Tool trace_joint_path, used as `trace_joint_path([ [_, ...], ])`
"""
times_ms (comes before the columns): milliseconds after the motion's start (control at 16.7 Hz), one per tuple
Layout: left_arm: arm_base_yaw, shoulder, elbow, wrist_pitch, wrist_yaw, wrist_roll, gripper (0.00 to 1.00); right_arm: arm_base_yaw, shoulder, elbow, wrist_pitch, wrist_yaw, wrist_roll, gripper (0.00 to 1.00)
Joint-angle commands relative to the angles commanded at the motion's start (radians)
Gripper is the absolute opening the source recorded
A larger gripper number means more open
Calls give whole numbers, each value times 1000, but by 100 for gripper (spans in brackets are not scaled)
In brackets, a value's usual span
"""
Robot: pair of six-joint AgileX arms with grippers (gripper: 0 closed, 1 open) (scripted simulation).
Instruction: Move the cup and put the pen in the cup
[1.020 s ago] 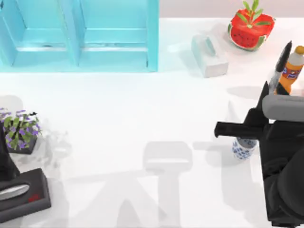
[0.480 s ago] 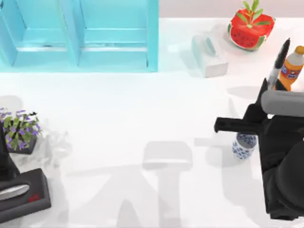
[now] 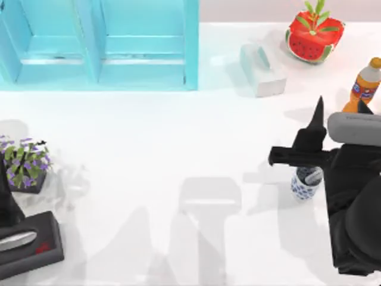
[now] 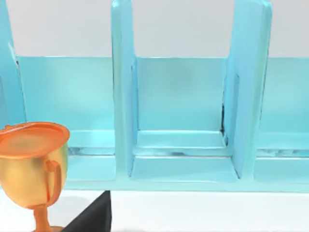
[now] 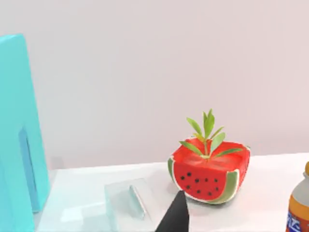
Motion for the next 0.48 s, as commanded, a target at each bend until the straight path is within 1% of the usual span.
trace_joint_path([
  [120,0,0,0,0,0,0,100,0,0,0,0,0,0,98],
  [180,0,0,0,0,0,0,100,0,0,0,0,0,0,100],
  [480,0,0,0,0,0,0,100,0,0,0,0,0,0,100],
])
